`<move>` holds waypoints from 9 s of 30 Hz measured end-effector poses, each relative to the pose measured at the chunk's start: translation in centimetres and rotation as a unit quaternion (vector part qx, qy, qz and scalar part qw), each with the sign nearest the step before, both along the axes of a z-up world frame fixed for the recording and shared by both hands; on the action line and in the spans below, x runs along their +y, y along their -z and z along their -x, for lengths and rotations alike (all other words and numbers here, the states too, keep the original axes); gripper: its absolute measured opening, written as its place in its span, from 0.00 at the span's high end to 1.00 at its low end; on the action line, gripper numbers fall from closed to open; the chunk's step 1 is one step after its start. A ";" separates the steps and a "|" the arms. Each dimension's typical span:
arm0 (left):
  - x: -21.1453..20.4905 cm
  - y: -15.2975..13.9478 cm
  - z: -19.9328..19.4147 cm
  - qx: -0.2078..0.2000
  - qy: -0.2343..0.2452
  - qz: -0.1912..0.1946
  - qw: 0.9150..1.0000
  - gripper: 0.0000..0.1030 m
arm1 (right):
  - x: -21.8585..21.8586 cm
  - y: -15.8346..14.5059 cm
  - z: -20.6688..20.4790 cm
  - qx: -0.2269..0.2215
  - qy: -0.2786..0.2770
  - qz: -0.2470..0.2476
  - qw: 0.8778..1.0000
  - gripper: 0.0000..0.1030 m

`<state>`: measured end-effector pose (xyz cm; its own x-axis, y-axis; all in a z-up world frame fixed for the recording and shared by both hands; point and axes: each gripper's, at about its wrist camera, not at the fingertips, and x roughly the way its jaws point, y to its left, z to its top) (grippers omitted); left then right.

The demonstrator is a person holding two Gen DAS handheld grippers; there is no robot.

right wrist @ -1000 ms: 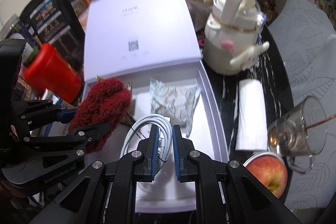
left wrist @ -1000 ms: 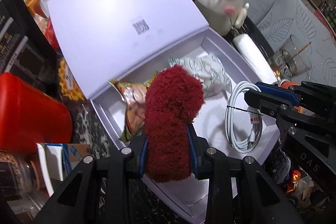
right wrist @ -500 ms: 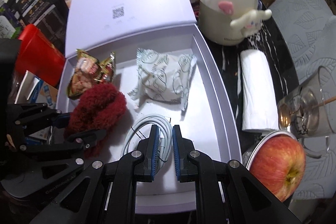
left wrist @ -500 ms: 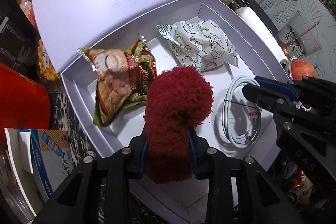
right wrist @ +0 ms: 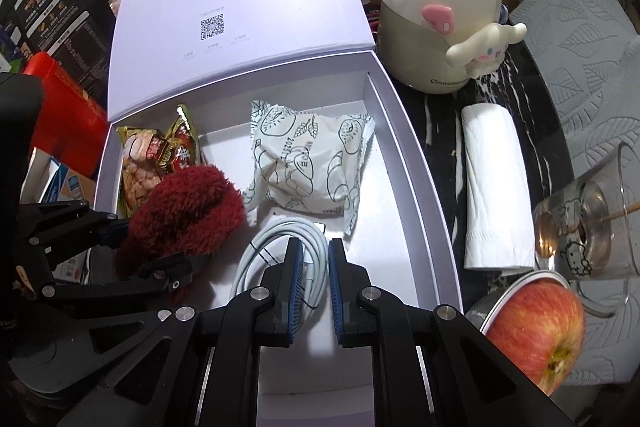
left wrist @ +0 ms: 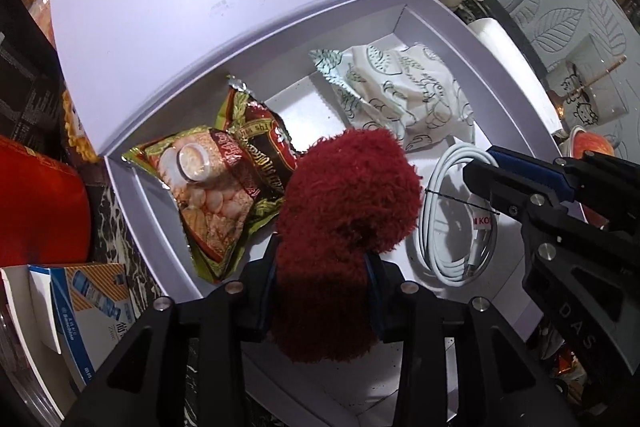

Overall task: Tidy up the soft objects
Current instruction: 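Lower the red plush with the left tool while the right tool lowers the white cable into the box, then open both tools and raise them away from the lilac box, then move both tools back over the remaining items on the table, then grasp the lavender pouch with the left tool while the right tool grasps the clear food bag, then lift the lavender pouch and clear bag and carry them to the lilac box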

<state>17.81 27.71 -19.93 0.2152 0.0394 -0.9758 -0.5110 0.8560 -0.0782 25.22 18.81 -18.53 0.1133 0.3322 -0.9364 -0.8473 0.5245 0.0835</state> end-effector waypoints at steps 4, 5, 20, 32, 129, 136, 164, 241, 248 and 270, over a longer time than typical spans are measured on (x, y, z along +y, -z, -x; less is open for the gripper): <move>0.4 0.4 -0.2 0.011 -0.011 0.016 1.000 0.62 | 0.1 -0.6 0.1 -0.003 0.005 0.000 1.000 0.87; 0.4 0.4 -0.3 0.015 -0.013 0.017 1.000 0.60 | 0.0 -0.8 0.3 -0.005 0.005 -0.001 1.000 0.87; 0.1 -5.6 1.4 -0.023 -0.016 -0.049 0.998 0.55 | -0.9 -6.1 0.9 -0.050 0.012 -0.007 0.999 0.68; 0.2 -15.8 2.9 -0.120 -0.015 -0.126 0.985 0.55 | -2.1 -15.2 1.8 -0.123 0.014 -0.068 0.990 0.57; -29.4 -8.3 5.0 -0.058 0.272 0.002 0.961 0.22 | -37.8 -7.3 13.1 -0.034 0.316 -0.009 0.948 0.13; -28.1 -5.4 3.1 -0.026 0.251 0.002 0.968 0.22 | -35.9 -4.4 10.6 -0.016 0.283 0.011 0.959 0.13; -25.7 1.2 -2.8 0.003 0.252 -0.012 0.968 0.21 | -33.7 1.3 6.9 0.027 0.243 0.027 0.969 0.15; -27.0 -4.5 18.7 -0.052 0.197 0.016 0.979 0.55 | -31.5 -0.1 22.6 0.055 0.150 0.014 0.987 0.63; -25.0 -5.2 22.0 -0.058 0.144 0.009 0.988 0.55 | -28.0 -1.0 24.7 0.057 0.073 0.006 0.996 0.63; -17.8 -17.9 23.6 -0.184 0.056 -0.081 0.978 0.55 | -19.7 -14.8 24.5 -0.054 -0.046 -0.100 0.992 0.63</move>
<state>-5.80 9.89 -1.98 0.5624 0.1432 -0.8144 -0.3755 0.9217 -0.0972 0.68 -0.85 -3.73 0.1696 0.5240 -0.8346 -0.9003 0.4269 0.0852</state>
